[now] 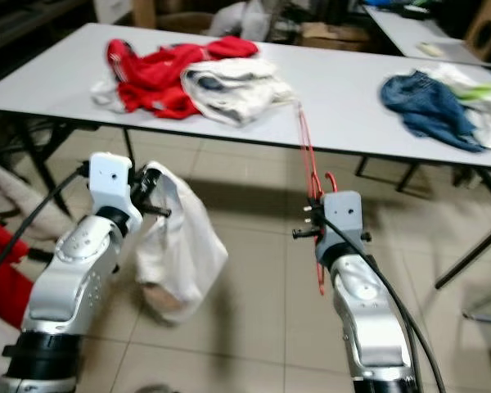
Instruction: Hang hanger
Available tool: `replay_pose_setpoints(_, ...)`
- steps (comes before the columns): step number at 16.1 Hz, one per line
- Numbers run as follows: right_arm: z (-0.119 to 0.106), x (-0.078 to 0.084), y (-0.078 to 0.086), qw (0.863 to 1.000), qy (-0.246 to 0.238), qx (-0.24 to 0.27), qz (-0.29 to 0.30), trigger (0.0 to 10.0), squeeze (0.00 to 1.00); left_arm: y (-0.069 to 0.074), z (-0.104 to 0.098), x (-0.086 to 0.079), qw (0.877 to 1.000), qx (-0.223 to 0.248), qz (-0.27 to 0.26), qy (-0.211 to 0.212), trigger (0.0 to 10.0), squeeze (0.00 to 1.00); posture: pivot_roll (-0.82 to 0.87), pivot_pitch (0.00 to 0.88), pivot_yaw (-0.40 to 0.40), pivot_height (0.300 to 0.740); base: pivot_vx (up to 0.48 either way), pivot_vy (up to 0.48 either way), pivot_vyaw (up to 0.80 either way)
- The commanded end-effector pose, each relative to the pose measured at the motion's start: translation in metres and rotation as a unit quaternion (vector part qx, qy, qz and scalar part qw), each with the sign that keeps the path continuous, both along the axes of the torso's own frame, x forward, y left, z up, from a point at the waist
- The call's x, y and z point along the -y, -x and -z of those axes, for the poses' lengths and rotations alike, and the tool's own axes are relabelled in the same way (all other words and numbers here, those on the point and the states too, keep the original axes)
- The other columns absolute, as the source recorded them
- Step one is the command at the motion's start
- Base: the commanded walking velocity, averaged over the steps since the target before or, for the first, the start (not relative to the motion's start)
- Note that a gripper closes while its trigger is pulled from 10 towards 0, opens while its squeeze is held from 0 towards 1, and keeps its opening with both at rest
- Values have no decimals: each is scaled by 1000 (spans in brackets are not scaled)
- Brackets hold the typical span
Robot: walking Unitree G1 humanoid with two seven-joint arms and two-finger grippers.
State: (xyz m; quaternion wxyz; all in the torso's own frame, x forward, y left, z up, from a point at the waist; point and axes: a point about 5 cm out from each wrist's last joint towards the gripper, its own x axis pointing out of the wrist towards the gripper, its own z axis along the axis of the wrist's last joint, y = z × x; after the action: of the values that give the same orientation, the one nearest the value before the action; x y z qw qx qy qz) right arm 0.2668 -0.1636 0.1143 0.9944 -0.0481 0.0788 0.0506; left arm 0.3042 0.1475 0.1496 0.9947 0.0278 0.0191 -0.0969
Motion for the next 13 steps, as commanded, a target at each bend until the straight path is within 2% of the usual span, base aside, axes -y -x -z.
replay_pose_setpoints(1, -4, -2, -1, 1000, 2, 5, -8, 10000, 0, 0, -6, -2, 1000, 11, -3, -1, 10000, 0, 32, 23, -28, 740, 330, 0, 0)
replay_pose_setpoints(7, -4, -6, -1, 999, 21, 6, -29, 10000, 0, -1, -7, -2, 1000, 12, -1, 1, 10000, 0, 32, 21, -30, 740, 339, 0, 0)
replay_pose_setpoints(10, -4, -9, -2, 999, 24, 9, -25, 10000, 0, -1, -10, -2, 1000, 18, -3, 2, 10000, 0, 33, 10, -29, 740, 360, 0, 748)
replay_pose_setpoints(13, -4, -8, -2, 1000, 17, 11, -23, 10000, 0, -3, -10, -1, 1000, 22, -1, 1, 10000, 0, 32, 0, -31, 740, 360, 0, 0)
